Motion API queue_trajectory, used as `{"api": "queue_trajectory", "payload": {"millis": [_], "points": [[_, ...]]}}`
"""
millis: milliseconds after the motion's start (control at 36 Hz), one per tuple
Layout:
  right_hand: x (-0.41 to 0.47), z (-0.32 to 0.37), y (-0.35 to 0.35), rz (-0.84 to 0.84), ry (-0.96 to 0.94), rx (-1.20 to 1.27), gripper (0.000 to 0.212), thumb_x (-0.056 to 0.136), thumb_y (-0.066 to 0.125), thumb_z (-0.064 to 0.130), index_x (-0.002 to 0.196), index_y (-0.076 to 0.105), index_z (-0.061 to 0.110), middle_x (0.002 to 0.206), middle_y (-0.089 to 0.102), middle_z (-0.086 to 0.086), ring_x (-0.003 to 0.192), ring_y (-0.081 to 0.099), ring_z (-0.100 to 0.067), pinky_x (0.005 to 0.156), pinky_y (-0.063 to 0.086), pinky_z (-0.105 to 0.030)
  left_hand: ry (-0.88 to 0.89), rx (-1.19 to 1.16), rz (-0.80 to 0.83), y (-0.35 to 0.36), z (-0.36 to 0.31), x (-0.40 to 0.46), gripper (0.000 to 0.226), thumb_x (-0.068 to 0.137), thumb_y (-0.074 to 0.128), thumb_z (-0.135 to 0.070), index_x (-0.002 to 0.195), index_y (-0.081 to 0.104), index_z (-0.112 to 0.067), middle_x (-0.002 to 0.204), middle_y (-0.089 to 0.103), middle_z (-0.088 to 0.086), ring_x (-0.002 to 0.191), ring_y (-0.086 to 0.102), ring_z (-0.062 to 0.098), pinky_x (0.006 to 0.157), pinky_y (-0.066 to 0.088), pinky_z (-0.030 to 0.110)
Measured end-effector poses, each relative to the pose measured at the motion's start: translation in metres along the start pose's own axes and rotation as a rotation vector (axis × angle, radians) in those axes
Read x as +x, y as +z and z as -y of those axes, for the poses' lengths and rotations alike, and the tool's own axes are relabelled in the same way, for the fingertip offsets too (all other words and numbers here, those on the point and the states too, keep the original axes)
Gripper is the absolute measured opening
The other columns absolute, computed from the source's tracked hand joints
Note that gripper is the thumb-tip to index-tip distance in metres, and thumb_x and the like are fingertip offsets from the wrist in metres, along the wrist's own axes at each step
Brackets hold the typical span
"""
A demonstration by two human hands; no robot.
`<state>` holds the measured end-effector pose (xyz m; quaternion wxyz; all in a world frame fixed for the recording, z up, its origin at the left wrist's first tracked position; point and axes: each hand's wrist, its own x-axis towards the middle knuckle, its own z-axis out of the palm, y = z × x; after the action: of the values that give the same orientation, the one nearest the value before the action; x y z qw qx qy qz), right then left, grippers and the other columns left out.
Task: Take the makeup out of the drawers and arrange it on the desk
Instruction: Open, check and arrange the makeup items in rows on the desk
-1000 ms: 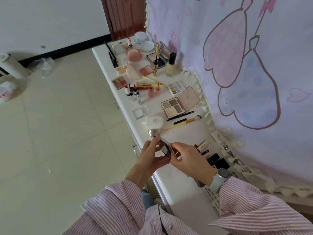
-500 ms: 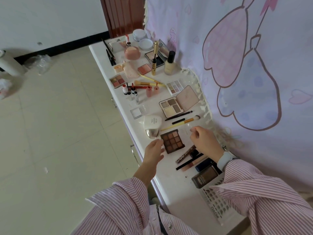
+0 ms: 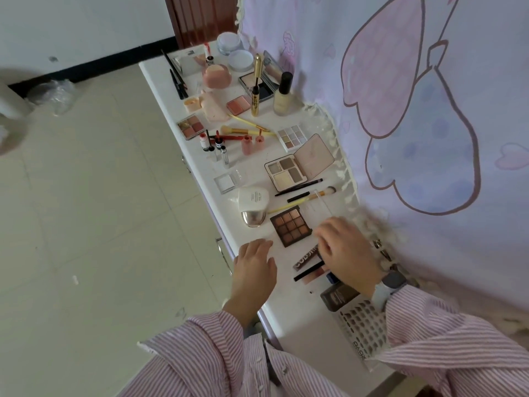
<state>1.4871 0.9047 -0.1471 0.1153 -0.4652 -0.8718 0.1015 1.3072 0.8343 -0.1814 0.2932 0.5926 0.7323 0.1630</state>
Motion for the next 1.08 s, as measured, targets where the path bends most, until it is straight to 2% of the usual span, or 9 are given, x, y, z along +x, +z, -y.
{"api": "queue_trajectory", "payload": {"millis": [111, 250, 472, 583, 667, 806, 889, 1000, 1083], "points": [[-0.002, -0.001, 0.02, 0.211, -0.17, -0.251, 0.019, 0.061, 0.073, 0.009, 0.077, 0.067, 0.017, 0.08, 0.061, 0.001, 0.075, 0.058, -0.021, 0.059, 0.047, -0.032, 0.085, 0.171, -0.007, 0.007, 0.012, -0.009, 0.045, 0.073, 0.072, -0.006, 0.116, 0.063, -0.008, 0.128, 0.056, 0.012, 0.122, 0.048, 0.032, 0.097, 0.041, 0.044], [0.008, 0.0, 0.023, 0.314, -0.291, -0.384, 0.025, 0.046, 0.078, 0.009, 0.063, 0.062, 0.018, 0.072, 0.057, 0.002, 0.077, 0.047, -0.019, 0.055, 0.043, -0.031, 0.135, 0.177, -0.017, 0.008, 0.021, -0.011, 0.051, 0.069, 0.076, -0.007, 0.118, 0.062, -0.01, 0.131, 0.054, 0.012, 0.124, 0.048, 0.032, 0.099, 0.038, 0.041], [0.01, -0.001, 0.019, 0.407, -0.347, -0.417, 0.034, 0.038, 0.079, 0.006, 0.065, 0.061, 0.016, 0.069, 0.057, 0.001, 0.066, 0.056, -0.018, 0.051, 0.042, -0.028, 0.162, 0.127, -0.007, 0.004, 0.023, -0.012, 0.049, 0.092, 0.052, -0.021, 0.139, 0.041, -0.021, 0.152, 0.025, -0.003, 0.141, 0.014, 0.015, 0.11, 0.004, 0.021], [0.007, 0.001, 0.019, 0.309, -0.378, -0.392, 0.014, 0.061, 0.053, 0.006, 0.068, 0.06, 0.015, 0.067, 0.058, 0.0, 0.065, 0.057, -0.019, 0.054, 0.042, -0.027, 0.131, 0.063, -0.005, 0.006, 0.026, -0.009, 0.044, 0.092, 0.052, -0.021, 0.135, 0.046, -0.021, 0.149, 0.029, -0.005, 0.14, 0.017, 0.012, 0.113, 0.011, 0.026], [0.004, 0.003, 0.021, 0.185, -0.373, -0.317, 0.039, 0.072, 0.024, 0.001, 0.081, 0.059, 0.015, 0.07, 0.061, 0.001, 0.071, 0.057, -0.019, 0.062, 0.036, -0.03, 0.086, -0.098, -0.076, 0.001, 0.025, -0.007, 0.034, 0.089, 0.057, -0.014, 0.123, 0.059, -0.013, 0.135, 0.05, 0.001, 0.13, 0.037, 0.017, 0.106, 0.024, 0.02], [0.008, 0.019, 0.008, 0.078, -0.338, -0.121, 0.019, 0.081, 0.06, 0.012, 0.098, 0.06, 0.019, 0.078, 0.06, 0.002, 0.066, 0.059, -0.016, 0.064, 0.044, -0.03, 0.052, -0.312, -0.259, -0.013, 0.024, -0.013, 0.021, 0.087, 0.06, -0.009, 0.106, 0.067, -0.01, 0.098, 0.066, 0.0, 0.084, 0.062, 0.012, 0.076, 0.052, 0.025], [0.009, 0.029, 0.001, 0.173, -0.266, 0.016, 0.032, 0.09, 0.038, 0.033, 0.103, 0.064, 0.02, 0.075, 0.059, 0.004, 0.054, 0.052, -0.01, 0.05, 0.039, -0.02, 0.141, -0.342, -0.231, -0.02, 0.023, -0.019, 0.034, 0.082, 0.059, -0.02, 0.116, 0.062, -0.016, 0.098, 0.063, -0.009, 0.083, 0.059, 0.002, 0.071, 0.047, 0.011], [0.009, 0.043, -0.001, 0.446, -0.074, 0.22, 0.035, 0.096, 0.043, 0.035, 0.127, 0.049, 0.021, 0.101, 0.061, 0.006, 0.078, 0.047, -0.002, 0.069, 0.038, -0.019, 0.287, -0.284, -0.197, -0.022, 0.026, -0.02, 0.028, 0.083, 0.062, -0.029, 0.106, 0.068, -0.015, 0.087, 0.066, -0.006, 0.071, 0.055, 0.001, 0.063, 0.047, 0.011], [0.009, 0.046, -0.004, 0.485, -0.038, 0.228, 0.034, 0.097, 0.04, 0.036, 0.127, 0.044, 0.022, 0.097, 0.06, 0.008, 0.075, 0.048, -0.003, 0.068, 0.039, -0.019, 0.273, -0.265, -0.265, -0.023, 0.03, -0.021, 0.02, 0.081, 0.063, -0.021, 0.095, 0.071, -0.01, 0.082, 0.066, -0.002, 0.07, 0.05, -0.001, 0.064, 0.042, 0.007]]}}
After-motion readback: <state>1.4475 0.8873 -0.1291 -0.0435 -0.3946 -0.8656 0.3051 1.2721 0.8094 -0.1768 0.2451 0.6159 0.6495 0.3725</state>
